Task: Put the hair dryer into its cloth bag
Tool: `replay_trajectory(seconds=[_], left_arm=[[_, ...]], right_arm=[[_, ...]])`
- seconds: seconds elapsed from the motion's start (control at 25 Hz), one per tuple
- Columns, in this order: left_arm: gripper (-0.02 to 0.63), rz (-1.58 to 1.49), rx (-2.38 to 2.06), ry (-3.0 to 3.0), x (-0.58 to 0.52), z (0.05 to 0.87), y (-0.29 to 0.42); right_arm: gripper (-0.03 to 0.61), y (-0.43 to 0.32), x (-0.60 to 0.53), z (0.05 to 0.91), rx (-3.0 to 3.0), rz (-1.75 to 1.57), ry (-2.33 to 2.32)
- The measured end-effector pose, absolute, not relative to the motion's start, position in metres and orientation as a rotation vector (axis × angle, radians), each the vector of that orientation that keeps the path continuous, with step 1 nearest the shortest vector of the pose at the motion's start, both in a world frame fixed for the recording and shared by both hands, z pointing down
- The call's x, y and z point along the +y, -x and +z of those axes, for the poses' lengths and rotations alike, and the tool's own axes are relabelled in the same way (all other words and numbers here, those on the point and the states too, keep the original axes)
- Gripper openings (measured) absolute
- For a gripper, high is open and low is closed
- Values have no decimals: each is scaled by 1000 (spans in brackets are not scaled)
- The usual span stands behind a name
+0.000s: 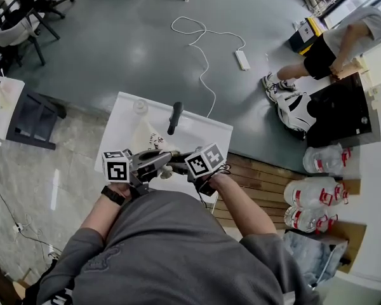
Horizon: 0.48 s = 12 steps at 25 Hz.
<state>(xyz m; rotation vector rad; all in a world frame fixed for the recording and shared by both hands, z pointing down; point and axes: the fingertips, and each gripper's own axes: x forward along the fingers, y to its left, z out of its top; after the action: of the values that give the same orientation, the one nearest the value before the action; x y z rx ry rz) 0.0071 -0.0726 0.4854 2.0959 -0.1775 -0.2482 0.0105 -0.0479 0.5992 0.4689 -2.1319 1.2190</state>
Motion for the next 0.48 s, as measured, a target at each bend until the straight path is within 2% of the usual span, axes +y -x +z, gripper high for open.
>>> replay_trajectory(seconds=[0.16, 0.48], left_arm=[[17, -272, -220, -2070, -77, 489, -1], [17, -554, -255, -1945, -97, 462, 31]], right_arm=[[127, -2, -50, 604, -2127, 1140, -505], [130, -36, -39, 581, -2199, 896, -492]])
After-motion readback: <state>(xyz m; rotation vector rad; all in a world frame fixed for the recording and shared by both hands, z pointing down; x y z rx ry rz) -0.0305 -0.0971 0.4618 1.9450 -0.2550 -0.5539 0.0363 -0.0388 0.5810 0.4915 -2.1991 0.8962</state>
